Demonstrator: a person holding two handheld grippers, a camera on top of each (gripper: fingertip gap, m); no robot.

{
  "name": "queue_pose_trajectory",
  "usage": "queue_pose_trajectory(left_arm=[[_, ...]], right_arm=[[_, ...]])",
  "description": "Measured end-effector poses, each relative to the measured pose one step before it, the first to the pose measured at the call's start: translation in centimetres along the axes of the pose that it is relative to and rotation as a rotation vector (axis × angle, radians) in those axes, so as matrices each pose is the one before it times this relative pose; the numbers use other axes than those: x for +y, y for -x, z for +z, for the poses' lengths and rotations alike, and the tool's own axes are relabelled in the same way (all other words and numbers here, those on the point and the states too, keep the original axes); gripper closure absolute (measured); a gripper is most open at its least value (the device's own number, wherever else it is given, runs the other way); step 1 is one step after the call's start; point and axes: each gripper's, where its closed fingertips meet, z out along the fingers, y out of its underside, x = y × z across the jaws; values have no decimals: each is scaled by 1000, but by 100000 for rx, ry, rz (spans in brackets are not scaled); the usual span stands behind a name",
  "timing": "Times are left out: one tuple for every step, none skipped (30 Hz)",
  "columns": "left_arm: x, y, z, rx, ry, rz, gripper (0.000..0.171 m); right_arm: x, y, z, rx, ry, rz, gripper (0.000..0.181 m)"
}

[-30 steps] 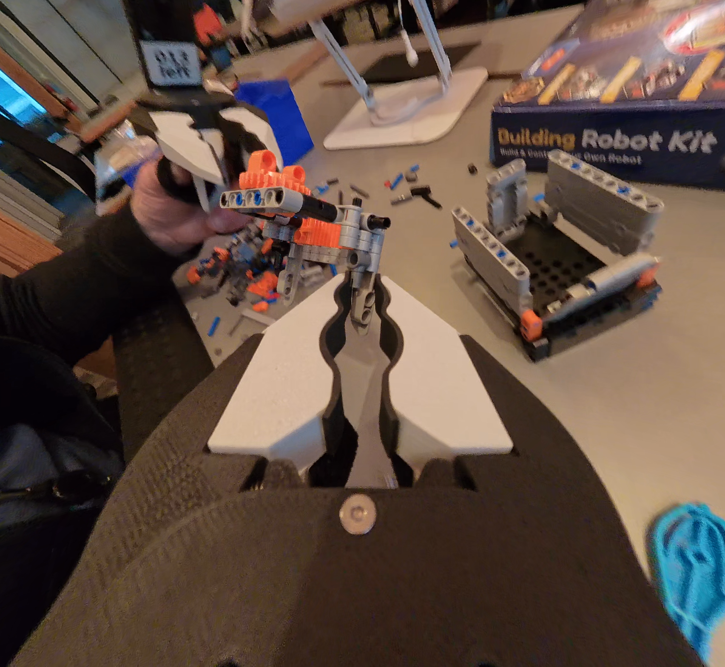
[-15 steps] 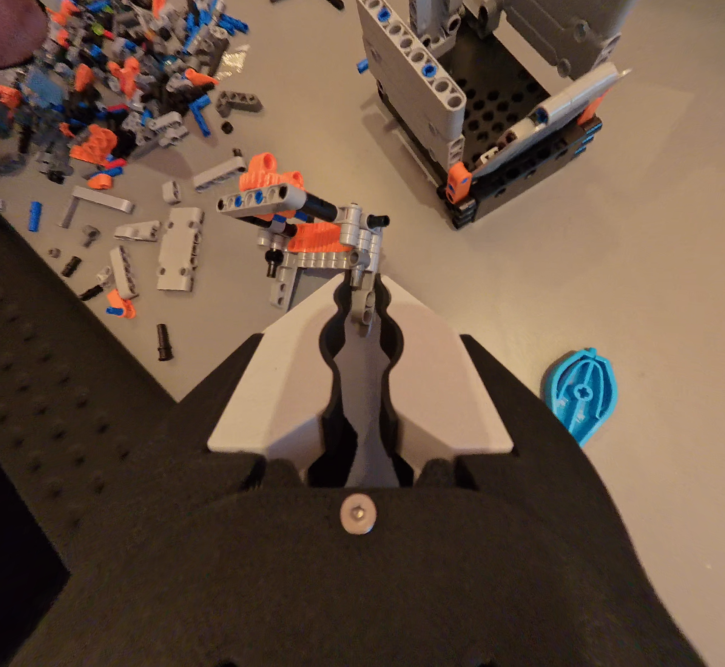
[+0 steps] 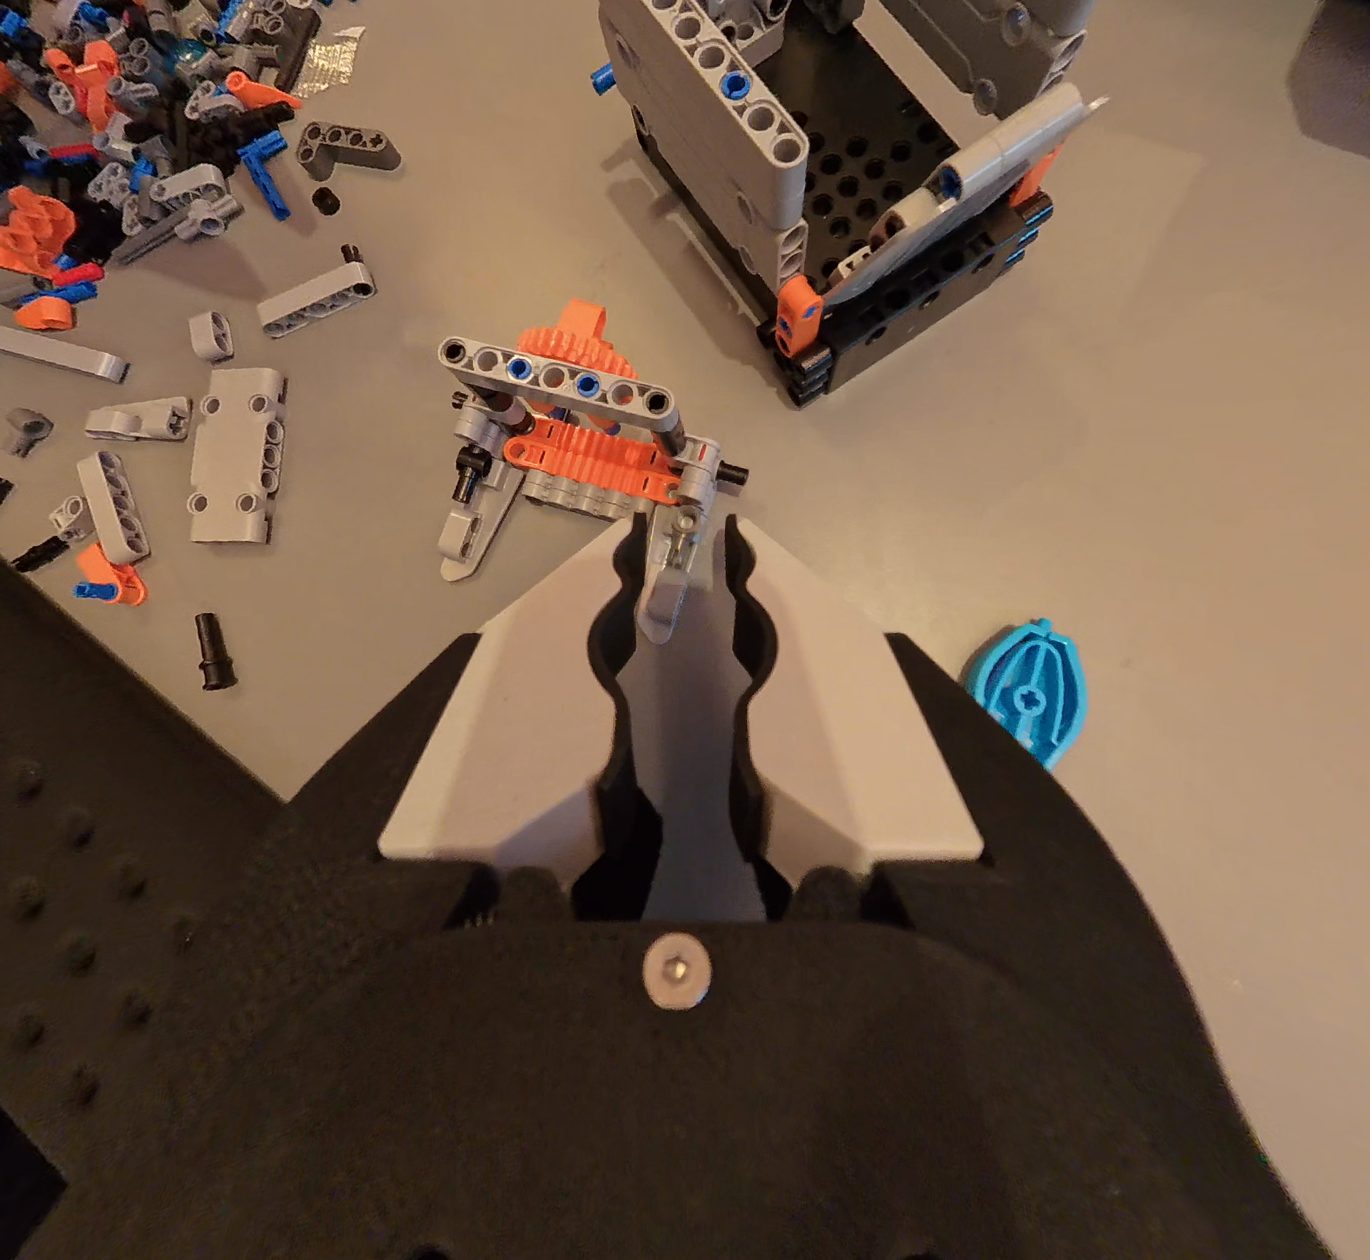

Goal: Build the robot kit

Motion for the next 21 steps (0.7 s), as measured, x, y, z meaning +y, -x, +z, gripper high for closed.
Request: queue_pose_trajectory(left_arm=[[-29,10,-42,-103,-179,10,148],[-56,11,-54,-229,-170,163,148],[-76,22,-70,-461,-257,387,148],[-81,16,-73,-515,-302,493,148],[-90,43,-71,-611,-284,445,148],[-86,42,-67,-597,-313,379,148],[-78,28,-65,-475,-313,343,148],[-57,40,-61,-469,-174,377,148],[-46,69,-61,-819,-58,660,147],[-65,129,-94,-1422,48,1149,147],[-116,147,-135,-1890,-82,1874,146],[-183,181,-217,-2481,-225,2616,146],[-237,165,-257,-2606,-326,2889,146],[-326,157,-315,-2417,-762,2607,146],[-360,115,-335,-2077,-1043,2219,146],[-379,111,-359,-1925,-1138,2113,146],[-409,125,-387,-1973,-1267,2024,146],[-405,157,-394,-2003,-1193,1882,145],[-390,147,-382,-1954,-1162,1951,145],[-346,178,-356,-2044,-986,1975,146],[-287,255,-347,-2365,-628,1934,145]], right_arm=[[2,-71,-174,207,-286,318,162],[-11,-74,-250,342,-480,209,162],[-53,-107,-323,655,-829,32,162],[-55,-131,-371,826,-943,102,162],[-52,-106,-417,706,-940,111,162],[-32,-105,-411,581,-850,158,162],[-20,-89,-423,457,-812,167,161],[-84,-52,-431,262,-1213,-3,161],[-137,-17,-458,133,-1504,-200,162],[-162,-30,-472,325,-1566,-333,161],[-185,-54,-502,553,-1584,-442,161],[-222,-42,-540,628,-1718,-524,161],[-226,-56,-552,668,-1725,-383,161],[-188,-75,-553,634,-1399,-30,161],[-191,-98,-547,582,-1401,3,161],[-254,-88,-549,618,-1780,-237,160],[-324,-73,-577,596,-2135,-340,160],[-320,-42,-558,405,-1902,-320,160],[-275,-85,-562,642,-1577,-305,160],[-263,-151,-560,923,-1429,-116,159],[-236,-117,-532,576,-1229,-22,159]])
